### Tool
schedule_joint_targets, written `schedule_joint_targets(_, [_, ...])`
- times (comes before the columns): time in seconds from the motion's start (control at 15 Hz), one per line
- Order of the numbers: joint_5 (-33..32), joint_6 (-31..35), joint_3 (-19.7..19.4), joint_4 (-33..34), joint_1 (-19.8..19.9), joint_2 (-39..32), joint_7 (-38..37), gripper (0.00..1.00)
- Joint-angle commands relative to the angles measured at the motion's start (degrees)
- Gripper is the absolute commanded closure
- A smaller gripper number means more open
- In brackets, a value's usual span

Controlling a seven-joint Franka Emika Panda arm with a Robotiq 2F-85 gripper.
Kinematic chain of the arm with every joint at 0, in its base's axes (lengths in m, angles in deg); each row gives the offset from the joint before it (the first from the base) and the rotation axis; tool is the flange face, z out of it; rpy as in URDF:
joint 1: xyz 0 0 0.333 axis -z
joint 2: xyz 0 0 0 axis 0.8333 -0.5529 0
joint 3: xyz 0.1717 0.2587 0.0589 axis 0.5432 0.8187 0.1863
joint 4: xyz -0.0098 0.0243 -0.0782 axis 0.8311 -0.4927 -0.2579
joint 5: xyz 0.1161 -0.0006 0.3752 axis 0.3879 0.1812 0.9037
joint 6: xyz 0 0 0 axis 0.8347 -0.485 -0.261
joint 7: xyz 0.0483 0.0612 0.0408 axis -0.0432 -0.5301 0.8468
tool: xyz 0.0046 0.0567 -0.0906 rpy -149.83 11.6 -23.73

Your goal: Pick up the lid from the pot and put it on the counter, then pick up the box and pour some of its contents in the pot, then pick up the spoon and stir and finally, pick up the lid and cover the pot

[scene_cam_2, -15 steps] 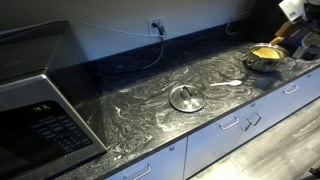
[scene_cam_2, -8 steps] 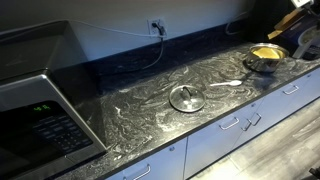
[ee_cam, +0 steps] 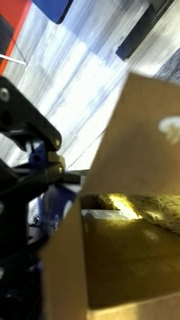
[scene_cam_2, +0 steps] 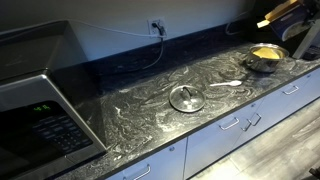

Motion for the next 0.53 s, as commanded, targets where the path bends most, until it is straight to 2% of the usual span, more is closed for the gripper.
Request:
schedule_joint_targets(0.0, [5.5,3.8,1.1,-3.3,-0.5,3.1,4.9,0.92])
schedule_joint_targets(0.47, [18.6,5.1,4.9,-6.9,-2.0,5.7,17.7,0.92])
